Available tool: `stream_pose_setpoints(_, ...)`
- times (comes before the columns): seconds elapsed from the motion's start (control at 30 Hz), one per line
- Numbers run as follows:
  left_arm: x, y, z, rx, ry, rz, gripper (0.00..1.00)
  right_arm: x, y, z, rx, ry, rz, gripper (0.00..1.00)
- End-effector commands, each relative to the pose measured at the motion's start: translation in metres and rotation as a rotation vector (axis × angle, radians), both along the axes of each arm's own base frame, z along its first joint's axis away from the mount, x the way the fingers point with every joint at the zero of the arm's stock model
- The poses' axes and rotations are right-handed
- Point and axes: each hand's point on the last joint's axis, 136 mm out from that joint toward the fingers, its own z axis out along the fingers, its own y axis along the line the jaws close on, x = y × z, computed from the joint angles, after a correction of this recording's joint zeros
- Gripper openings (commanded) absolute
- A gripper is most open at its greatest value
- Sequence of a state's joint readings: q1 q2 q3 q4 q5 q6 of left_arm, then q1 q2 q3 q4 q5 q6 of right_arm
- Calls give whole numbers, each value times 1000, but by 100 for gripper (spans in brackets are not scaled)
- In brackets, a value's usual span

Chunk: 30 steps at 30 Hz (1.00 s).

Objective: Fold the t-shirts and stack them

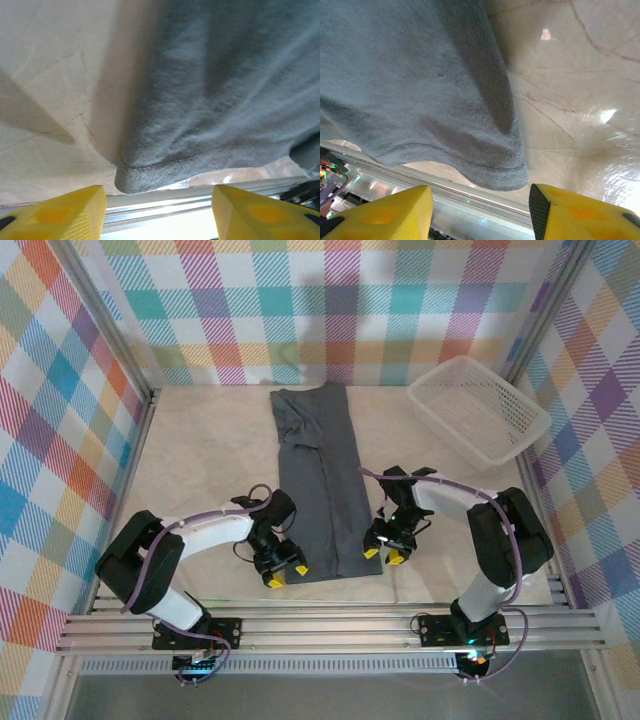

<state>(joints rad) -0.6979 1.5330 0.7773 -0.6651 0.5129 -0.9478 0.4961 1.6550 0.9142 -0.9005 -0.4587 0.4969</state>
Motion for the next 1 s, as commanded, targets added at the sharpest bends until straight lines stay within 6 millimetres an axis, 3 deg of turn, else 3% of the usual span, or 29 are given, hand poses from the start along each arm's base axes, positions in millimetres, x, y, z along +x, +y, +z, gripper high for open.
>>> stream_pose_setpoints(0.0, 0, -4, -7, 7, -13, 11, 50, -10, 3, -2, 24, 43, -10, 54)
stream_pose_setpoints(0.17, 11, -9, -19, 14, -44, 31, 40, -13, 4, -11, 27, 53, -12, 53)
stream_pose_setpoints(0.27, 18, -11, -25, 28, -54, 28, 26, -7, 10, -19, 28, 55, -18, 50)
stream_pose_setpoints(0.4, 19, -10, -26, 37, -58, 35, 8, 6, 22, -23, 43, 51, -39, 39)
stream_pose_setpoints(0.47, 14, -6, -26, 46, -47, 30, 0, 10, 27, -21, 46, 39, -46, 27)
stream_pose_setpoints(0.57, 0, 3, -26, 49, -24, 25, 0, 10, 25, -16, 26, 17, -48, 7)
stream_pose_setpoints(0.63, -12, 12, -27, 54, -4, 24, 0, 5, 20, -10, 16, 7, -46, 0)
stream_pose_setpoints(0.8, -30, 19, -17, 0, 2, 35, 0, -18, 14, 10, 55, 37, -34, 0)
stream_pose_setpoints(0.97, 1, 6, 18, -40, -117, 87, 0, -8, 19, 38, 81, -4, -44, 0)
